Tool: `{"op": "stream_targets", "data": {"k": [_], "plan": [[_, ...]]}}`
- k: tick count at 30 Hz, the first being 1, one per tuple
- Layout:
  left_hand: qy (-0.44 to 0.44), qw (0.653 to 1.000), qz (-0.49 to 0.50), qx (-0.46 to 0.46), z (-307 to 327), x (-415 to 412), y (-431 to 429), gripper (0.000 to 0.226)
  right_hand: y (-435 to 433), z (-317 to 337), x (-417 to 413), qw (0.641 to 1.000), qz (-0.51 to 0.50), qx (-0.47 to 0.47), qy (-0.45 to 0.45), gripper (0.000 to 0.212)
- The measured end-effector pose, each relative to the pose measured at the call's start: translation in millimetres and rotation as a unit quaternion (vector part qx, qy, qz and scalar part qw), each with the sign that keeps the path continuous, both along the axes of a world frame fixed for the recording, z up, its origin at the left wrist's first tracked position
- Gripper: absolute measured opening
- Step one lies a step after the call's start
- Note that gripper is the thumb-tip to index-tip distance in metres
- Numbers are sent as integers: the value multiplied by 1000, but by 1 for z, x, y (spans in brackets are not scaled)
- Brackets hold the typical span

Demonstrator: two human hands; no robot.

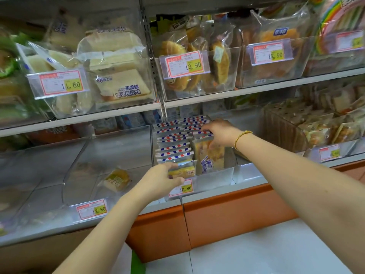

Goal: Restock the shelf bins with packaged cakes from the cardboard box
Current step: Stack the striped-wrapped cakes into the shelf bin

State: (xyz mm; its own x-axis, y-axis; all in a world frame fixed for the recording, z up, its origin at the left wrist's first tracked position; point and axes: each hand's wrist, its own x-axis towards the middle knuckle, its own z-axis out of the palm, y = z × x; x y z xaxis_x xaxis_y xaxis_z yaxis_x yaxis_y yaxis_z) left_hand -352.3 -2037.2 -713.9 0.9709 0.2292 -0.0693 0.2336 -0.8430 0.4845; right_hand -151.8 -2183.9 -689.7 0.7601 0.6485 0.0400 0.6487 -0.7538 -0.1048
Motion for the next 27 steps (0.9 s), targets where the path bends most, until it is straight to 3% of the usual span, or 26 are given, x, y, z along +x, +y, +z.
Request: {"op": "stream_targets", "data": {"k": [3,8,13,16,19,22,26,27], "plan": [[-6,1000,-2,-2,-1,0,0,53,-1,-24,3,997,-17,-4,-69,58],[-15,1000,-1,-8,-1,-6,3,50,-2,-31,-7,994,-54,31,-91,51],[-87,996,19,-21,4,-30,18,37,12,-3,-65,978,19,202,-53,32],[-118,991,44,-43,11,-55,39,14,31,6,-116,979,98,174,-40,22],[-107,990,88,-35,17,-88,69,27,60,-2,-159,972,170,155,-45,24],[-48,990,132,-12,12,-130,108,35,96,-28,-195,964,223,145,15,21],[54,977,204,-25,-19,-202,168,29,147,-81,-246,951,291,47,94,7],[65,970,230,-33,-30,-221,182,26,158,-95,-258,944,304,22,123,15]]}}
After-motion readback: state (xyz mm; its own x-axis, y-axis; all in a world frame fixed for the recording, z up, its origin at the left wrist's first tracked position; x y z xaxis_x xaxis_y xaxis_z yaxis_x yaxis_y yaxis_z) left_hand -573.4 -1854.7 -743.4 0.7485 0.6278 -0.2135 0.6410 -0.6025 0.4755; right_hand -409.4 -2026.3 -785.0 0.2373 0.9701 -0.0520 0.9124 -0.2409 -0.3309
